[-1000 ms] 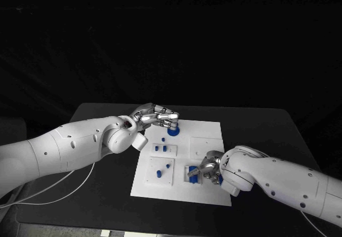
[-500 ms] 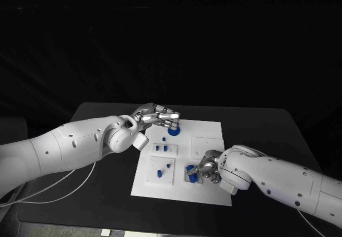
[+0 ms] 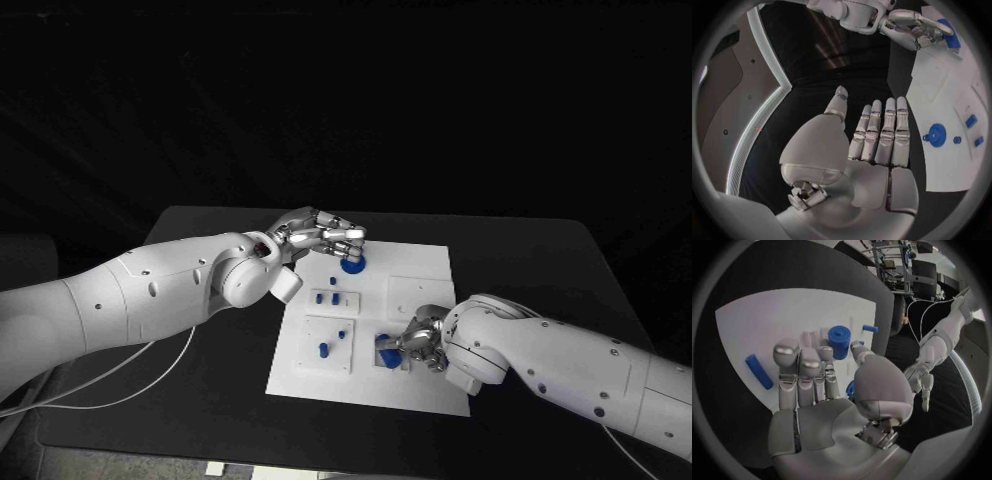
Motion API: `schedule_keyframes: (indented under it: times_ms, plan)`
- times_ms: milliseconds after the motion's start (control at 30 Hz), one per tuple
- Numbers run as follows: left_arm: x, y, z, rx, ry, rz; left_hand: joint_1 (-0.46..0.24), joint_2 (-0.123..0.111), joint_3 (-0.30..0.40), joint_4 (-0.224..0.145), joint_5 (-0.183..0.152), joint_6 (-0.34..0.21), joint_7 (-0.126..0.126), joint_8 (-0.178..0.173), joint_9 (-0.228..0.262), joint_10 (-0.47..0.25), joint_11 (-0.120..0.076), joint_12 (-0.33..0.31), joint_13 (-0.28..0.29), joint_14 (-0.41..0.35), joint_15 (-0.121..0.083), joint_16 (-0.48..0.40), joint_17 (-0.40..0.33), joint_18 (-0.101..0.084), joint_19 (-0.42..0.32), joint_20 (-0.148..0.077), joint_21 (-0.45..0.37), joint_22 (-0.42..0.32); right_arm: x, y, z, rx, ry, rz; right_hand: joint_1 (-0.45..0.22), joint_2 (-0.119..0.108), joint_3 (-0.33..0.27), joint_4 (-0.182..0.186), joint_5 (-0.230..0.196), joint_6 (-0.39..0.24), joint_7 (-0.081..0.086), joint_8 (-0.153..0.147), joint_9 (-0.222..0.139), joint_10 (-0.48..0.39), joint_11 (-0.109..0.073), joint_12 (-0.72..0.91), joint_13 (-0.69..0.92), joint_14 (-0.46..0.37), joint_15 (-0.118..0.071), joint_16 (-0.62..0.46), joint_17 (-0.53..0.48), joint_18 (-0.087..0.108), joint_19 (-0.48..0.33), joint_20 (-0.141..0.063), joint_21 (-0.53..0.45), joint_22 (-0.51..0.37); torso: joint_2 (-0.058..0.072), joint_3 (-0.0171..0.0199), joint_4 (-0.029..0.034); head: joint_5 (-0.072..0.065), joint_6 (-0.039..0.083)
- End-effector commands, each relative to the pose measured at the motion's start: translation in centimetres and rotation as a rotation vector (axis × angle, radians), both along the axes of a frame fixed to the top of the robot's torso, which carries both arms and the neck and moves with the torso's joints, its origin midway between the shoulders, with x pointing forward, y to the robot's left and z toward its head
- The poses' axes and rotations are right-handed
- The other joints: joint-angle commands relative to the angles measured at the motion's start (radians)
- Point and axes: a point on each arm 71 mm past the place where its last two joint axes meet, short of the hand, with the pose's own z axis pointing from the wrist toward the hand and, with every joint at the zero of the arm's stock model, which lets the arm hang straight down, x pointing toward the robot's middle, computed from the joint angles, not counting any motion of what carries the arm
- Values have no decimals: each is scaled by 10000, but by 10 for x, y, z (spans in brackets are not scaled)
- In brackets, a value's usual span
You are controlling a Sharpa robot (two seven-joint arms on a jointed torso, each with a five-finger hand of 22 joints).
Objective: Assemble the parts on the task board
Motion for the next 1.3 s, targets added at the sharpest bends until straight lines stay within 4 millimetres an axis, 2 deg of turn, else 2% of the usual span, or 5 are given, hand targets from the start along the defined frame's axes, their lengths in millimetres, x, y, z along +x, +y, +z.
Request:
schedule_keyframes:
  times_ms: [33, 500, 1033, 1133, 1300]
  plan:
    - [-1, -3, 1, -75, -18, -161, 21, 13, 1, 64, 24, -8, 64, -5, 3, -93, 0, -21, 14, -59, -12, -34, -10, 133, 33, 21, -41, 8, -2, -2, -2, -356, 128, 125, 359, 38, -651, 741, -18, -59, 7, -63, -29, -4, 48, -44, 24, 25, -52, -71, 60, -9, 504, -42, -38, 931, -2, 11, 0, -6, 7]
    - [0, -1, 1, -51, -10, -120, 21, 13, 1, 64, 24, -8, 64, -5, 3, -93, 0, -21, 14, -59, -12, -34, -10, 133, 33, 21, -41, 8, -12, -7, 5, -340, -182, 576, 365, 348, -951, 535, -8, 13, -10, -56, 6, 58, 35, -63, 32, 46, -53, -83, 122, -14, 518, -41, 8, 944, -2, 22, -9, 11, 12]
    - [0, 2, 0, -3, 17, -63, 23, 28, -1, 65, 26, 2, 62, 1, 7, -86, -3, -20, 14, -58, -11, -34, -10, 133, 34, 20, -41, 8, -18, -16, 14, -430, -523, 859, 167, 764, -764, -213, 11, 159, -53, -60, 104, 168, 5, -11, 23, 60, -68, -55, 154, -38, 522, -49, 105, 953, -5, 2, 10, -1, 21]
    - [0, 2, 0, 7, 22, -48, 25, 39, -5, 69, 23, 15, 70, -1, 6, -81, -2, -21, 14, -54, -13, -33, -10, 132, 35, 19, -41, 8, -19, -17, 15, -464, -502, 1017, 243, 1034, -832, -949, 346, 169, -50, -65, 136, 160, 15, 27, 16, 58, -58, -32, 134, -29, 518, -31, 126, 958, -4, -3, 7, 7, 14]
    - [0, 4, 0, 35, 39, -12, 25, 39, -5, 69, 23, 15, 70, -1, 6, -81, -2, -21, 14, -54, -13, -33, -10, 132, 35, 19, -41, 8, -22, -15, 15, -297, -407, 1437, 816, 1142, -793, -1891, 660, 245, -54, -66, 95, 169, -1, 96, 34, 48, -63, -28, 102, -44, 506, -31, 151, 963, -3, 5, 2, 14, 17]
